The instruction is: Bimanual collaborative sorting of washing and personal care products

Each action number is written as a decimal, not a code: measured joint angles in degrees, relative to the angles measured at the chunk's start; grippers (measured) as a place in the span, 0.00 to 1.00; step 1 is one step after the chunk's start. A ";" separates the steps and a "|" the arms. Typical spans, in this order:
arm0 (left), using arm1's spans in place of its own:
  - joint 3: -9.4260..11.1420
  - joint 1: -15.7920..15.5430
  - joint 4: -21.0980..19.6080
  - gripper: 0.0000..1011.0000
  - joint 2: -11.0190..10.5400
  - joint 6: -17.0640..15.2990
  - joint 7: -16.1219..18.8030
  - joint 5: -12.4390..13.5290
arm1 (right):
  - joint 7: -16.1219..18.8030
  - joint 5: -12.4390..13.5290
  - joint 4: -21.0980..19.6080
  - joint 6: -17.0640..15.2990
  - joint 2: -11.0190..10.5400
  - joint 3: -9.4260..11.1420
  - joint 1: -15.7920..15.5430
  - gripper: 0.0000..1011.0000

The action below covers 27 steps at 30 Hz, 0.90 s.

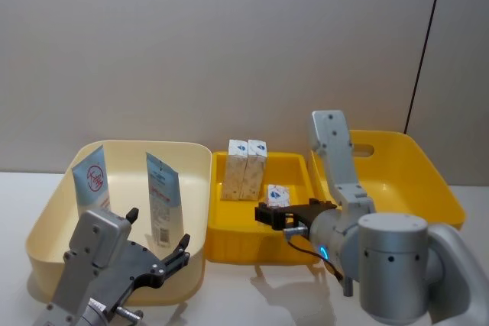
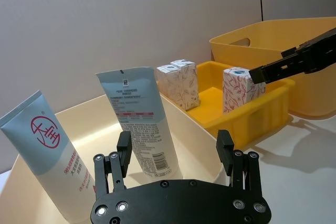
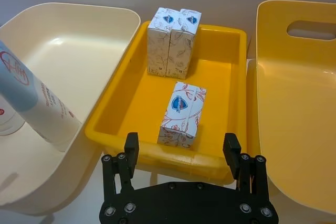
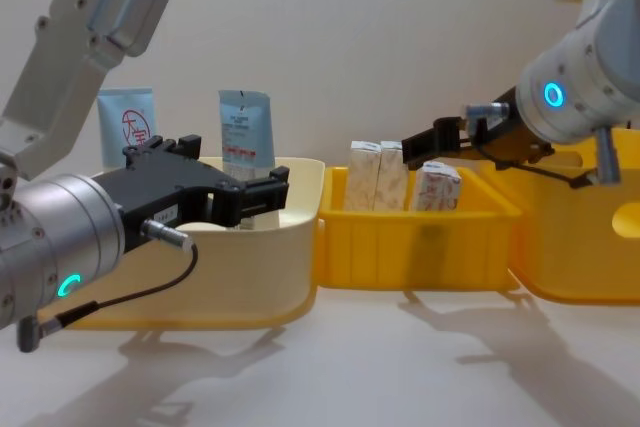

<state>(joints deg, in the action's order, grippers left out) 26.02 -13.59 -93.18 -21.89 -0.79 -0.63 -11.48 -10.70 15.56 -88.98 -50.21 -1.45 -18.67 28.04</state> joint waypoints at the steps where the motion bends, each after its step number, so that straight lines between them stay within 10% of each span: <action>1: 0.00 0.00 0.00 0.99 0.00 0.00 0.00 0.00 | -0.10 -0.08 0.28 -0.12 0.16 0.01 0.21 0.99; 27: 0.00 0.00 0.00 0.99 0.00 0.00 0.00 0.00 | -2.18 -2.40 10.28 0.18 3.87 0.04 5.06 0.99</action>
<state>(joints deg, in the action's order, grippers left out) 26.02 -13.59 -93.18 -21.89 -0.79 -0.62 -11.48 -12.88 13.15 -78.70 -50.03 2.43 -18.63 33.10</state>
